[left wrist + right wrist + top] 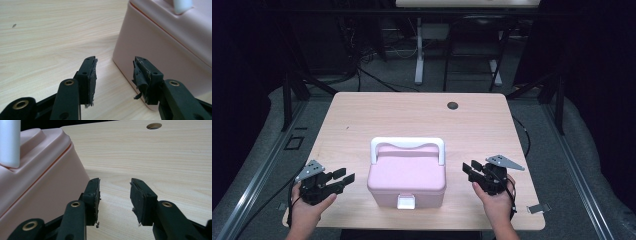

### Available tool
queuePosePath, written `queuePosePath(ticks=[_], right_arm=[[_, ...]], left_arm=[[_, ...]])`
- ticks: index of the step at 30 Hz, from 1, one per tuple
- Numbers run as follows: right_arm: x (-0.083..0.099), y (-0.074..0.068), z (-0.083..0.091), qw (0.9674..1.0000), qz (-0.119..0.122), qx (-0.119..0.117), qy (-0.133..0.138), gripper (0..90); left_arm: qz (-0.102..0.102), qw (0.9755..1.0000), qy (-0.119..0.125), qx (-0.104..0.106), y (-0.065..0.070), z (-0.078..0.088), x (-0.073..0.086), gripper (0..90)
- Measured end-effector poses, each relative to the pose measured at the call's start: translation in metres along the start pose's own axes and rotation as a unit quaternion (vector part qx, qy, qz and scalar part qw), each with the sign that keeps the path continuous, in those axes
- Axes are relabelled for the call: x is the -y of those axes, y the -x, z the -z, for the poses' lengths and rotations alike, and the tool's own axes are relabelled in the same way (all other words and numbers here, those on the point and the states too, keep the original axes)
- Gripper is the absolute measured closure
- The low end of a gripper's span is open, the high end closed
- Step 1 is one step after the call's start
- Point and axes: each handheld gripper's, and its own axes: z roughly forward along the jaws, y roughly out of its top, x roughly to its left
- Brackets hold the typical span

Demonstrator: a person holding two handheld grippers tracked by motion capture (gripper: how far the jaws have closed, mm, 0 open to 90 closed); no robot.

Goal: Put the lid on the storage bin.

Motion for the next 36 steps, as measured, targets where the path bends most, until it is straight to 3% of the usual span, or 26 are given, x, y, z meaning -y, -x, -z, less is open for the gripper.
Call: queuePosePath(ticks=[11,16,29,36], right_arm=[[0.003,0.003,-0.006,0.9999,-0.002,0.009,-0.008,58.8],[0.005,0.007,-0.01,0.9998,-0.007,0.014,-0.015,58.8],[0.009,0.011,-0.016,0.9994,-0.004,0.022,-0.025,58.0],[0.012,0.015,-0.02,0.9989,-0.004,0.03,-0.036,56.8]], left_arm=[[0.003,0.9997,-0.001,-0.026,-0.017,-0.022,-0.003,51.6],[0.006,0.9996,0.003,-0.029,-0.023,-0.03,-0.006,51.0],[0.007,0.9993,0.004,-0.037,-0.029,-0.052,-0.013,50.9],[0.005,0.9991,-0.01,-0.041,-0.029,-0.063,-0.015,50.9]])
